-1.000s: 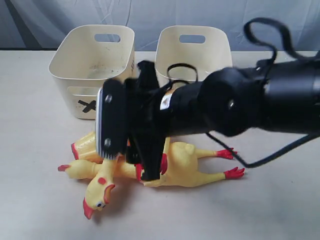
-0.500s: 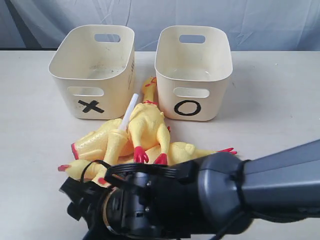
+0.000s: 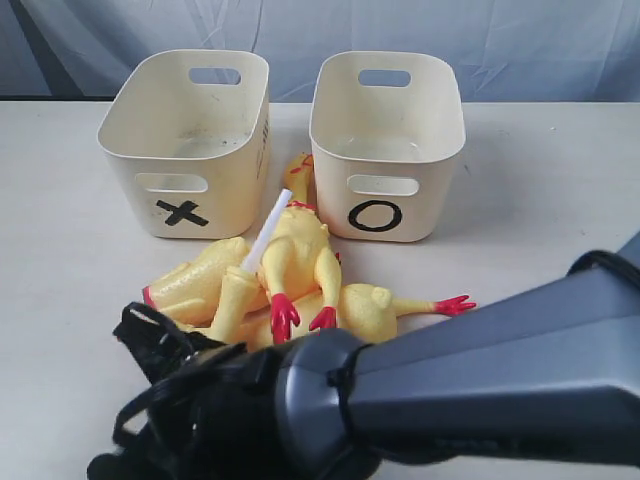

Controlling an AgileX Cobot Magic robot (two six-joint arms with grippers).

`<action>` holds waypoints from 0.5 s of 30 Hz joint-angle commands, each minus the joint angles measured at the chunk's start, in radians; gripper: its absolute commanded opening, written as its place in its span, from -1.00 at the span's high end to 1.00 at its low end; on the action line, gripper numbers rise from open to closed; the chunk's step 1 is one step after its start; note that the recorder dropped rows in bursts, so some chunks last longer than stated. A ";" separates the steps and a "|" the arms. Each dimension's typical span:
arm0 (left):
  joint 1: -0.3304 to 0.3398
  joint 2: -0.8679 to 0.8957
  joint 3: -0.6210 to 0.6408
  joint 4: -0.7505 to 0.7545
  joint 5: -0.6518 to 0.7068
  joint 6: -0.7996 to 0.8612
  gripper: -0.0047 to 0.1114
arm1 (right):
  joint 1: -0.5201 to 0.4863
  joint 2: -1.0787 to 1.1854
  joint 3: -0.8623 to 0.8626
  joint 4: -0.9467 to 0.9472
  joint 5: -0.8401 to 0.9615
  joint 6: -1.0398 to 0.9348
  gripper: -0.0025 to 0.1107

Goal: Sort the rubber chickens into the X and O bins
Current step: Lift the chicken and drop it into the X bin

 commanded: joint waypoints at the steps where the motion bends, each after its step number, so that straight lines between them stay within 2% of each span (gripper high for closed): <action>1: 0.000 -0.005 -0.003 -0.007 -0.008 0.000 0.92 | 0.086 -0.039 -0.004 -0.104 0.028 0.015 0.96; 5: 0.000 -0.005 -0.003 -0.007 -0.008 0.000 0.92 | 0.171 -0.107 -0.025 -0.218 0.060 0.072 0.97; 9: 0.000 -0.005 -0.003 -0.007 -0.008 0.000 0.92 | 0.211 -0.188 -0.130 -0.221 0.150 0.218 0.97; 12: 0.000 -0.005 -0.003 -0.007 -0.008 0.000 0.92 | 0.175 -0.247 -0.218 -0.241 0.135 0.422 0.97; 15: 0.000 -0.005 -0.003 -0.007 -0.008 0.000 0.92 | 0.053 -0.288 -0.291 -0.308 0.063 0.654 0.97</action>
